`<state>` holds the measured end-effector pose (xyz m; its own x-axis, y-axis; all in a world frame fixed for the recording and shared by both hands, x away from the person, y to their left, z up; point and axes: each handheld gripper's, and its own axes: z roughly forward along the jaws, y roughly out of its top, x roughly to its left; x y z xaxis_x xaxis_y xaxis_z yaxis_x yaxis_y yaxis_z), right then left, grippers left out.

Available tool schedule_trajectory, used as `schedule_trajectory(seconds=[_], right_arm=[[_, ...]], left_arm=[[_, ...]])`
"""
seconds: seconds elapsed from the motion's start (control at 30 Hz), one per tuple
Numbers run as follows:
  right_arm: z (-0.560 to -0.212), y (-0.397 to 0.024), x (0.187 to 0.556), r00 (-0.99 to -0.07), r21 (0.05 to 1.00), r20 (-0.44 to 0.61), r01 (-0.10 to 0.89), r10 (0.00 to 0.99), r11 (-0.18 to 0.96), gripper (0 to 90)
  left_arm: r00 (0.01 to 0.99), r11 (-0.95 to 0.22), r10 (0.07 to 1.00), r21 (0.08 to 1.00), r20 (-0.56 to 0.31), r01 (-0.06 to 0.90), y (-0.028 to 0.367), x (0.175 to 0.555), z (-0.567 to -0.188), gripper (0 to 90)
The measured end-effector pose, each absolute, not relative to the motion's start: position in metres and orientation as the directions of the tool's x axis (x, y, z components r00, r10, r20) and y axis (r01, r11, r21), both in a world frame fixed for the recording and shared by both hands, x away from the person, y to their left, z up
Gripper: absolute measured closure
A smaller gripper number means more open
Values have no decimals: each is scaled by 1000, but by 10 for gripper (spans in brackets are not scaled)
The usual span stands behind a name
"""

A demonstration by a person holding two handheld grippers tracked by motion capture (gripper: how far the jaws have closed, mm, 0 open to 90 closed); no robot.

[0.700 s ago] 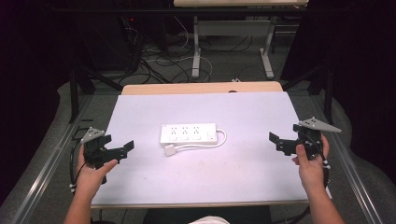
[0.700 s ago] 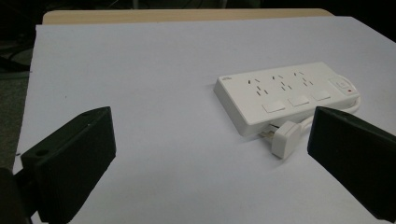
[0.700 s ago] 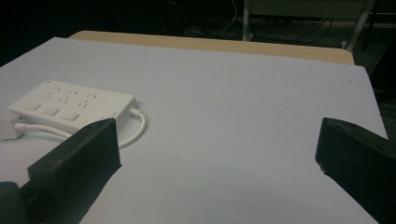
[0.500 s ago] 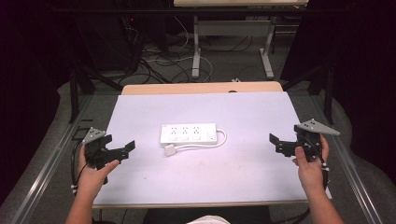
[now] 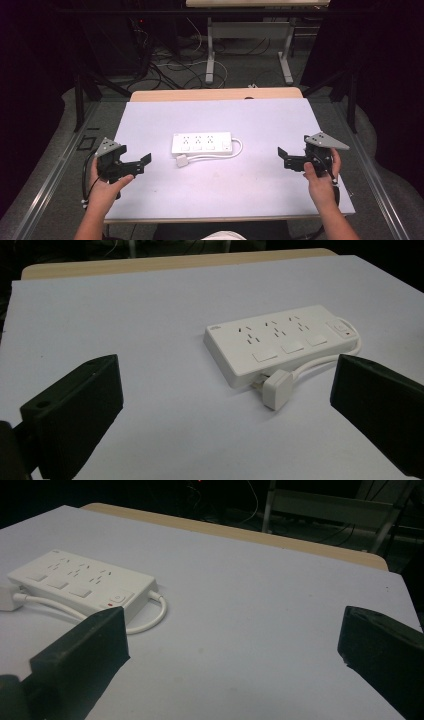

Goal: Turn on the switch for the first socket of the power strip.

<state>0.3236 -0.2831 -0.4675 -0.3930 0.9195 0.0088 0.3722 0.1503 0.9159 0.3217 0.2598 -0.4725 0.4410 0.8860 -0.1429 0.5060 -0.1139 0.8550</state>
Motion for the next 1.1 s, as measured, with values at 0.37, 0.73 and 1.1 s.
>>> schedule_trajectory(seconds=[0.37, 0.73, 1.1], right_arm=[[-473, -284, 322, -396, 915, 30, 380, 918, 134, 0], [-480, -286, 324, -388, 913, 41, 389, 921, 124, 0], [-484, -287, 326, -385, 906, 60, 408, 921, 112, 0]], left_arm=[[454, -126, 880, 851, -142, 510, 247, 324, -470, 4], [474, -161, 873, 849, -114, 502, 232, 333, -457, 9], [485, -155, 862, 837, -145, 525, 225, 343, -440, 24]])
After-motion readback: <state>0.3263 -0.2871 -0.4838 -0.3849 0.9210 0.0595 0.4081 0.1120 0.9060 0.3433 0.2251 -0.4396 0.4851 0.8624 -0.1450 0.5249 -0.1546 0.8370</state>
